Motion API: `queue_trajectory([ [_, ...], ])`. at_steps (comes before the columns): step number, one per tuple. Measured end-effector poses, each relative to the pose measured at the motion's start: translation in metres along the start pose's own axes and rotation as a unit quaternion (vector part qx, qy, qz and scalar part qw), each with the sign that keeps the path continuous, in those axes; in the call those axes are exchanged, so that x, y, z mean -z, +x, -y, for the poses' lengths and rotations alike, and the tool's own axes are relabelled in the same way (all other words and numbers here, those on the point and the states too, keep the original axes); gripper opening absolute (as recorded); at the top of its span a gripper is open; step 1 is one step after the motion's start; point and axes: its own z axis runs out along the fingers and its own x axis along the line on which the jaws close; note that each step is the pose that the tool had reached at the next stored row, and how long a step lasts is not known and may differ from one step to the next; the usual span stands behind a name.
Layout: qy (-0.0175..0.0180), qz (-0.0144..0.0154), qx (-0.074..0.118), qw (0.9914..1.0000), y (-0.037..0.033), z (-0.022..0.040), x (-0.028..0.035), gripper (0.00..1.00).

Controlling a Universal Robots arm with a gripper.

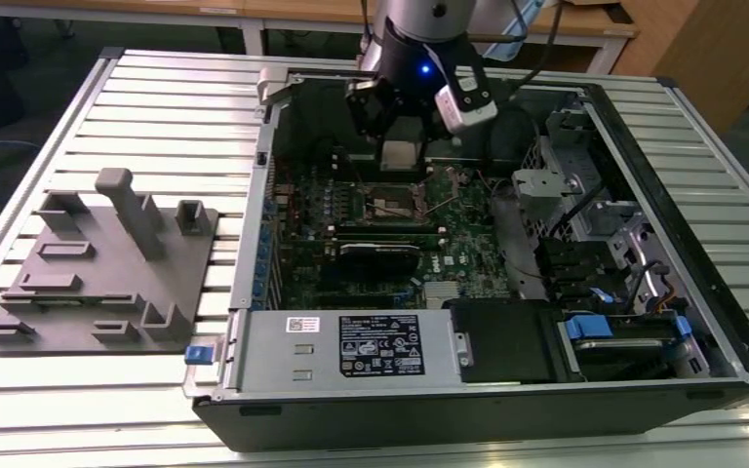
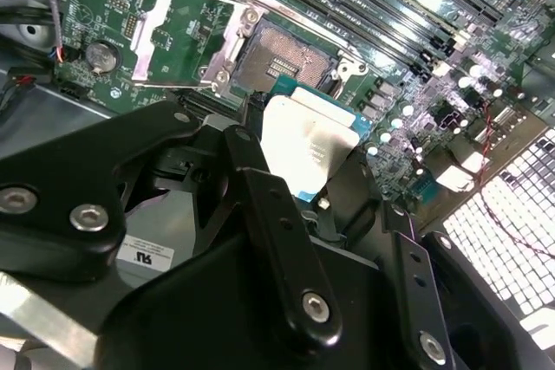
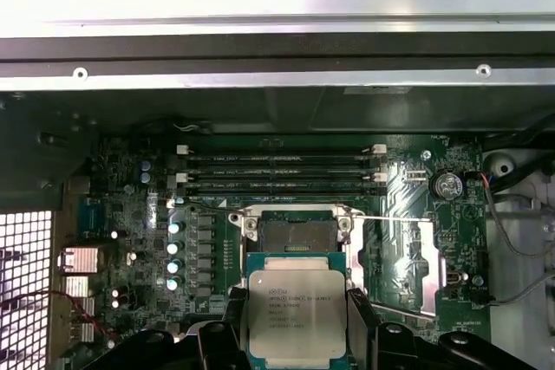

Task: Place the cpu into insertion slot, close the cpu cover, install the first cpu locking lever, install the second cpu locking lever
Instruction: 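Place the cpu into insertion slot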

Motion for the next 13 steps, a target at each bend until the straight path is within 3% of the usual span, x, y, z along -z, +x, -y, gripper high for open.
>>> queue_trajectory([
  [13,0.0013,0.0000,0.000,1.00000,0.0009,0.0005,-0.0052,0.54],
])
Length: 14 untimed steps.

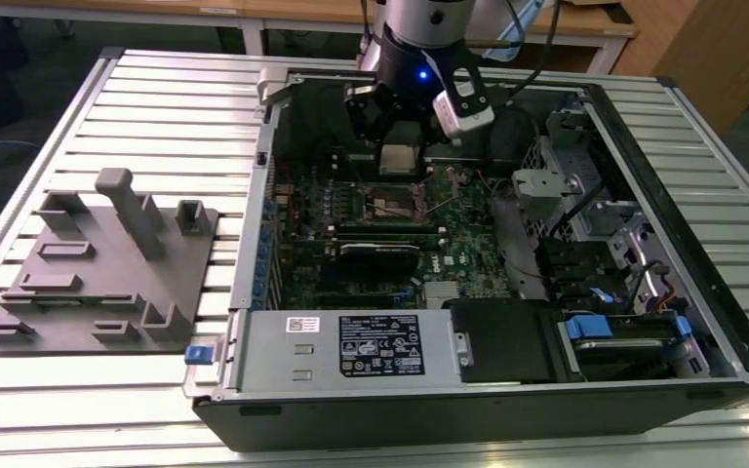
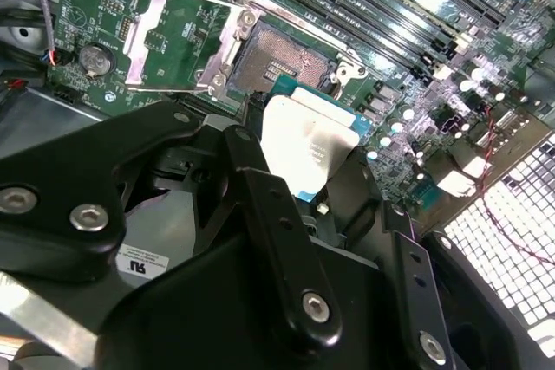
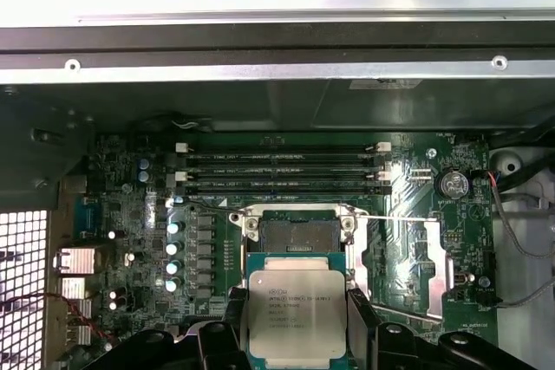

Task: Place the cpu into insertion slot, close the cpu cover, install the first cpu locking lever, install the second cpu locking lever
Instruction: 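Place the cpu into insertion slot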

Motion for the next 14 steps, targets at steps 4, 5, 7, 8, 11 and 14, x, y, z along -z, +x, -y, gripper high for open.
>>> queue_trajectory([
  [4,-0.0001,0.0000,0.000,1.00000,0.0000,0.0002,-0.0022,0.54],
  [5,-0.0001,0.0000,0.000,1.00000,0.0000,0.0003,-0.0034,0.54],
  [7,-0.0002,0.0001,0.000,1.00000,0.0001,0.0005,-0.0061,0.54],
  [8,-0.0001,0.0001,0.000,1.00000,0.0002,0.0006,-0.0075,0.54],
  [11,0.0000,0.0000,0.000,1.00000,0.0002,0.0008,-0.0096,0.54],
  [14,-0.0001,0.0001,0.000,1.00000,0.0002,0.0008,-0.0100,0.54],
])
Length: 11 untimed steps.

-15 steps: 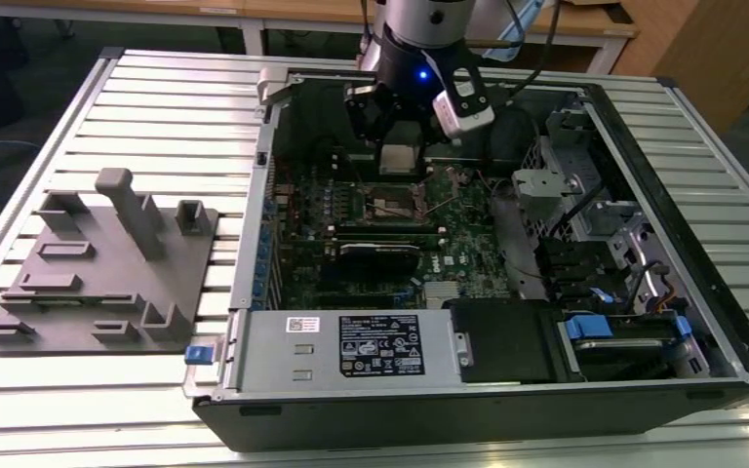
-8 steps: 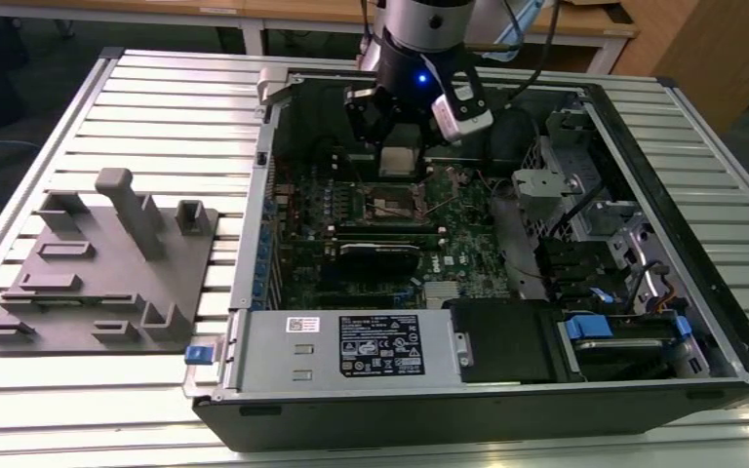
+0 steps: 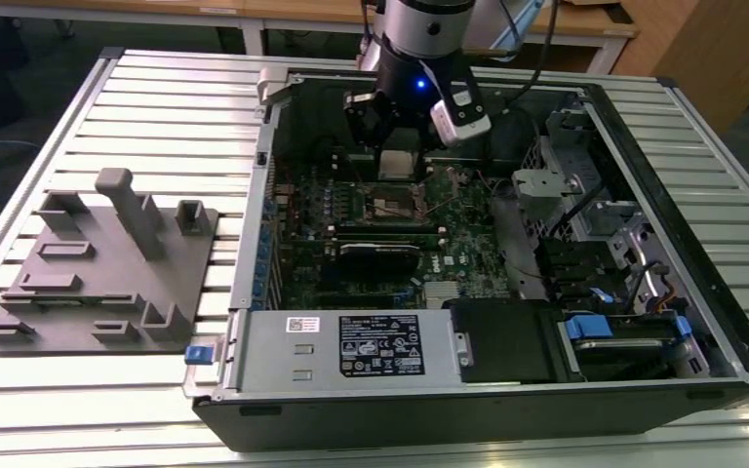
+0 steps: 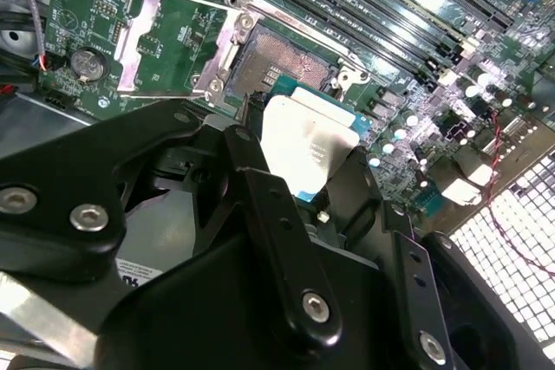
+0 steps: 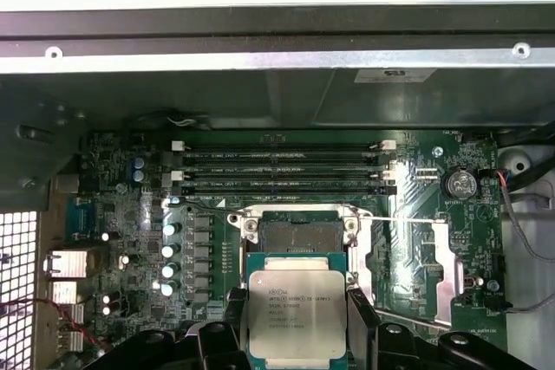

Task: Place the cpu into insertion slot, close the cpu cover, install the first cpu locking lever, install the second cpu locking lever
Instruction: 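Place the cpu into insertion slot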

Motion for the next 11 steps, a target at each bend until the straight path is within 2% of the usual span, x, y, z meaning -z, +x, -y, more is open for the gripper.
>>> queue_trajectory([
  [8,0.0001,0.0000,0.000,1.00000,0.0000,0.0009,-0.0102,0.54],
  [11,0.0001,-0.0001,0.000,1.00000,0.0000,0.0010,-0.0108,0.54],
])
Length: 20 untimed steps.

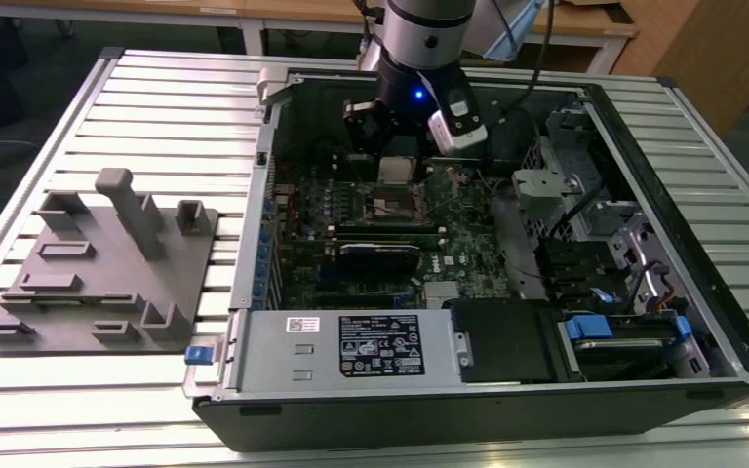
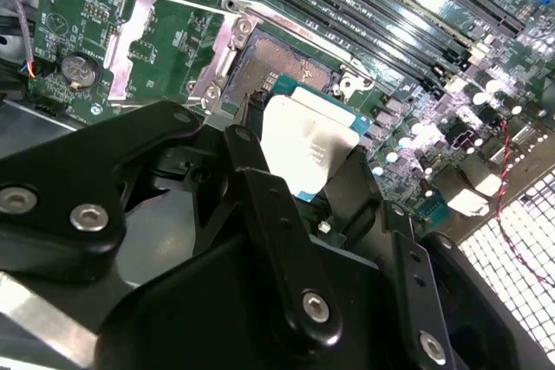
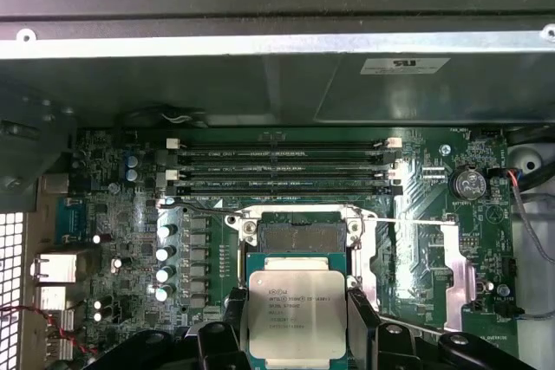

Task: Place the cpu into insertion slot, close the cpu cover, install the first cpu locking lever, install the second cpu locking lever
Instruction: 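Place the cpu into insertion slot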

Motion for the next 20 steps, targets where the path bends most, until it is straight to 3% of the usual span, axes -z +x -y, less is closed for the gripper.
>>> queue_trajectory([
  [7,-0.0002,0.0001,0.000,1.00000,-0.0001,0.0005,-0.0065,0.54],
  [20,0.0000,0.0000,0.000,1.00000,-0.0002,0.0008,-0.0099,0.54],
])
